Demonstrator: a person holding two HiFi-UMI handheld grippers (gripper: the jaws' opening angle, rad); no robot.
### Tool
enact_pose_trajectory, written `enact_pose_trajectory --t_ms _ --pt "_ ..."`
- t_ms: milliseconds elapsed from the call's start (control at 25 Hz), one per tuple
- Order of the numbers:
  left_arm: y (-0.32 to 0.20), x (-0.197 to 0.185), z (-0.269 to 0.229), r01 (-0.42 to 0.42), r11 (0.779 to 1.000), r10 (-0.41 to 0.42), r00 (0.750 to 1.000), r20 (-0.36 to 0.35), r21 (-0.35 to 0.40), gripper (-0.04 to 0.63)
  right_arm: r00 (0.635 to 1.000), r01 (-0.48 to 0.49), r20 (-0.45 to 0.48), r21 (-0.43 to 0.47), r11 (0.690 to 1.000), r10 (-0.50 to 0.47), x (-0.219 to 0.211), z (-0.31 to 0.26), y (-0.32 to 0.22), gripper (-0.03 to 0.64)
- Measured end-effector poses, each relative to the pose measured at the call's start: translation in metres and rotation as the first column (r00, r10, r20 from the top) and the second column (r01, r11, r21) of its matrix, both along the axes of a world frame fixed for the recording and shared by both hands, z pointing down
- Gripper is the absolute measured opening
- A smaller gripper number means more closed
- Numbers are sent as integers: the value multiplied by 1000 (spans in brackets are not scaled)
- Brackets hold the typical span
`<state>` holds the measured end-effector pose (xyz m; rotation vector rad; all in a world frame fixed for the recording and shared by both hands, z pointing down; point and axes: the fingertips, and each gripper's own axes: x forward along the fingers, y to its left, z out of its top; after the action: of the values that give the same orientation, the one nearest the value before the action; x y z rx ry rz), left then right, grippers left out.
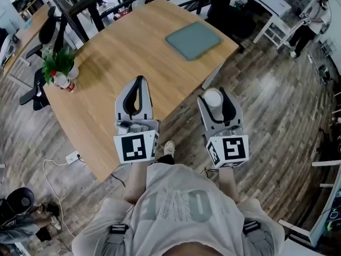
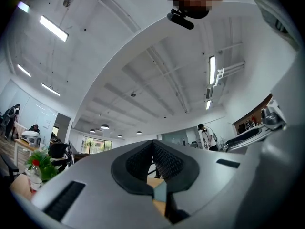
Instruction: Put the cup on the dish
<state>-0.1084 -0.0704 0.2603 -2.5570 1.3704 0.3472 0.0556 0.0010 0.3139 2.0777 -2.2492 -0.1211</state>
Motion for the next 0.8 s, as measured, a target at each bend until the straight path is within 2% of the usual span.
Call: enact_pose_trajectory --t_ms 160,320,560,800 --pt "-49 19 0 -15 1000 15 999 39 -1 9 1000 3 6 9 1000 -3 7 -6 -53 273" --pt "-80 35 -1 -41 999 41 998 42 -15 9 999 -16 30 -6 1000 16 16 -2 -84 273" --pt "-102 57 6 -54 998 55 997 45 -33 9 999 -8 47 -34 999 10 32 8 -110 273" --pt "-118 87 12 -21 998 22 999 29 -54 9 997 69 47 -22 997 -68 55 9 -146 273"
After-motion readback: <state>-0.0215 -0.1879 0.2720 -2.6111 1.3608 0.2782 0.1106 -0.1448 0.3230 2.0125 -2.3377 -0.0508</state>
